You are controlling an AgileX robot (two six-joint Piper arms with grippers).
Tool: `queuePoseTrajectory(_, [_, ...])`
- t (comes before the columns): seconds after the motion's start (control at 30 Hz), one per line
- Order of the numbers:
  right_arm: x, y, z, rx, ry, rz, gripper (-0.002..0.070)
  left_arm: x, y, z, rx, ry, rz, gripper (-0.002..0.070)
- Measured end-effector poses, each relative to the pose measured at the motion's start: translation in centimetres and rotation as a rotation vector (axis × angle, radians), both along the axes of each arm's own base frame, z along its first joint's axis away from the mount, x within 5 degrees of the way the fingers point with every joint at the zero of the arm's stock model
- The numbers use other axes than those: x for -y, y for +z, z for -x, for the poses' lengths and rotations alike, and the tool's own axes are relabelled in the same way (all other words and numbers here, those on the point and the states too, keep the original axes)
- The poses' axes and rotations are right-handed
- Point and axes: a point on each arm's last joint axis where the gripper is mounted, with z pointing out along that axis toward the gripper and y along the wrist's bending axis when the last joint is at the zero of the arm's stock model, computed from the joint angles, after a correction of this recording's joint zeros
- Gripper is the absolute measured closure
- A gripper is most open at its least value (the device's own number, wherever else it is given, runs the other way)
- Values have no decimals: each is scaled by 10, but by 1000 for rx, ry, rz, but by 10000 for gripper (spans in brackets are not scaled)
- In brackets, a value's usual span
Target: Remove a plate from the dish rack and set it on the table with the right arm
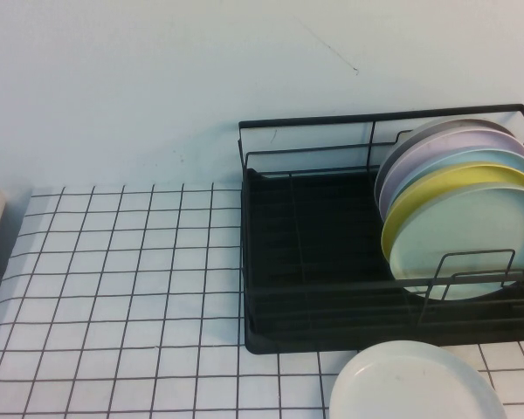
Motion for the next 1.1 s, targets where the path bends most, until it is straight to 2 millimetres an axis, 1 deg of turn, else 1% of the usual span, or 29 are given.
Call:
queuePoseTrajectory(0.03, [0,-7,1,-9,-3,-13,678,0,0,0,0,0,0,678])
queuePoseTrajectory(0.13, [0,-16,5,-47,-4,-24,678,0,0,0,0,0,0,678])
queuePoseTrajectory(0.37, [3,-29,11,-176,-27,35,678,0,0,0,0,0,0,678])
queuePoseTrajectory(1.1, [4,-30,11,-197,-35,63,678,0,0,0,0,0,0,678])
